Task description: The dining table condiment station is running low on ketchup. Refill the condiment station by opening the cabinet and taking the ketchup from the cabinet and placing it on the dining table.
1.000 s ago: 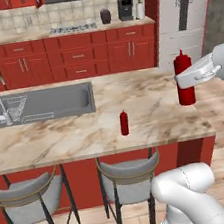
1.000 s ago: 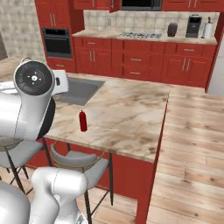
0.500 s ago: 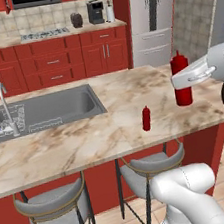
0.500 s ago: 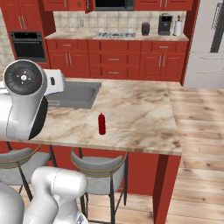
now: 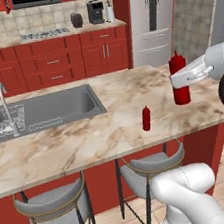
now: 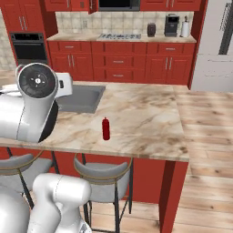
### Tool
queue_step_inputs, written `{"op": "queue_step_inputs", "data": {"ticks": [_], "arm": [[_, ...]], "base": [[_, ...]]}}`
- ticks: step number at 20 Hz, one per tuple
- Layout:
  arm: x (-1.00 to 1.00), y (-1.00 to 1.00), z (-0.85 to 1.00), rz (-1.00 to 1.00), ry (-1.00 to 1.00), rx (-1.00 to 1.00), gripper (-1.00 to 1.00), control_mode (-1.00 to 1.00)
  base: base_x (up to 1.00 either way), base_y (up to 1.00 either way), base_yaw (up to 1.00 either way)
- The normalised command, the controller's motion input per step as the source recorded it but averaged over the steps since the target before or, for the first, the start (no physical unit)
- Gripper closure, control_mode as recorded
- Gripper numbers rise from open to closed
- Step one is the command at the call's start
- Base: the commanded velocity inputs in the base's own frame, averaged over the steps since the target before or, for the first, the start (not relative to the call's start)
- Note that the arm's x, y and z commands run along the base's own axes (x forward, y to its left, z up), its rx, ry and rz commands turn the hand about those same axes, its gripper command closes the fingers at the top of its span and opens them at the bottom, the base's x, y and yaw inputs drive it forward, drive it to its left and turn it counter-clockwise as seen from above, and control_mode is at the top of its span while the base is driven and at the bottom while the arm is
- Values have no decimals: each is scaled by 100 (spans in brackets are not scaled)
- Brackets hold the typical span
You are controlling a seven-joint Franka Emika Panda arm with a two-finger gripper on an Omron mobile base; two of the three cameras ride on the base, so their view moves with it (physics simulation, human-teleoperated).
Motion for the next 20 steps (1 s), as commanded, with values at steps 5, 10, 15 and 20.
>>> {"op": "queue_step_inputs", "data": {"ticks": [5,10,15,20], "arm": [[40,-61,-1,11,-3,9,100,-100],[56,-79,-6,13,-5,12,100,-100],[69,-69,-29,18,-1,8,100,-100],[75,-28,-40,13,0,0,100,-100]], "base": [[0,0,0],[0,0,0],[0,0,0],[0,0,0]]}}
